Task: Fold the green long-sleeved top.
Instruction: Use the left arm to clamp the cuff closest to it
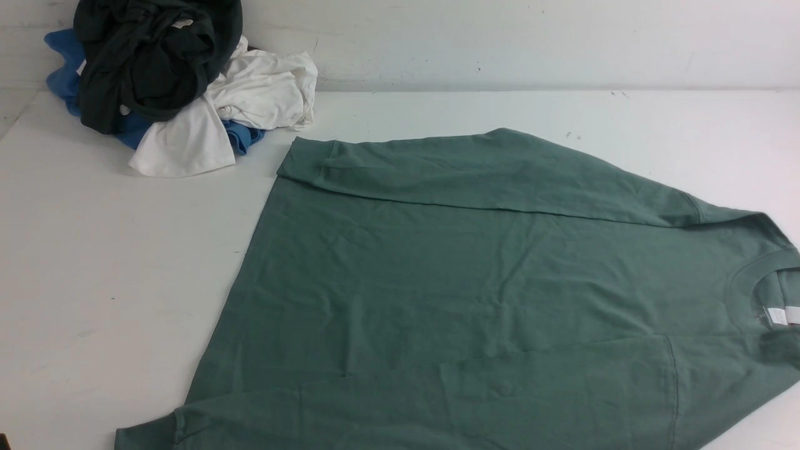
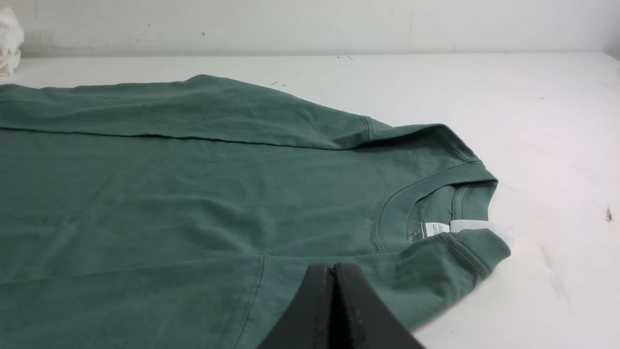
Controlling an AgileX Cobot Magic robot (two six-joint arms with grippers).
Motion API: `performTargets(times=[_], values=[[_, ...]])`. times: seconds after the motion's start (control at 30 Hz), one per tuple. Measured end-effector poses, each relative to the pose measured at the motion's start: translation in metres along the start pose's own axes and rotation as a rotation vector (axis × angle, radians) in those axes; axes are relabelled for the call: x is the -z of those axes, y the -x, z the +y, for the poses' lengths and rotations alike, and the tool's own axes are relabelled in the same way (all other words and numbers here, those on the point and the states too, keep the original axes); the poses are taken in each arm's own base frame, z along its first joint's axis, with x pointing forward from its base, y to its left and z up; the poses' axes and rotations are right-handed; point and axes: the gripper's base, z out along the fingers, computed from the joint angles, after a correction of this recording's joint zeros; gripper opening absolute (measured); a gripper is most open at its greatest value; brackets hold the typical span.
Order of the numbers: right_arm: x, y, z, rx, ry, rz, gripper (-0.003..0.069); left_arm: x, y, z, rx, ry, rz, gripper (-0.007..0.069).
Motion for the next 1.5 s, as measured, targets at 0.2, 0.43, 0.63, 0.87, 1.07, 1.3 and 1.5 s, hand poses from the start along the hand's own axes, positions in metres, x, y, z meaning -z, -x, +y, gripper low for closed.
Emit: performTargets(times=[0.2,0.43,0.63,0.87,1.07,1.3,1.5], values=[[0.0000,0.0000,0.0000,0.000,0.000,0.000,-0.0015,0.0000,0.0000,0.0000,0.000,0.000,0.000,-0.0007],[0.0000,0.0000,0.0000,0.000,0.000,0.000,-0.0015,0.0000,0.0000,0.0000,0.000,0.000,0.000,-0.0007],[0.0000,0.0000,0.0000,0.000,0.000,0.000,-0.0015,0.0000,0.0000,0.0000,0.000,0.000,0.000,-0.0007],[0.0000,0.0000,0.0000,0.000,0.000,0.000,-0.0015,0.0000,0.0000,0.0000,0.000,0.000,0.000,-0.0007],[0.0000,0.0000,0.0000,0.000,0.000,0.000,-0.0015,0.0000,0.0000,0.0000,0.000,0.000,0.000,-0.0007],[0.0000,0.0000,0.0000,0.000,0.000,0.000,-0.0015,0.0000,0.0000,0.0004,-0.011,0.004,0.000,-0.0007],[0.0000,0.0000,0.0001,-0.006,0.001,0.000,-0.0015,0.0000,0.0026,-0.0026,0.148,-0.030,-0.028,-0.0007]])
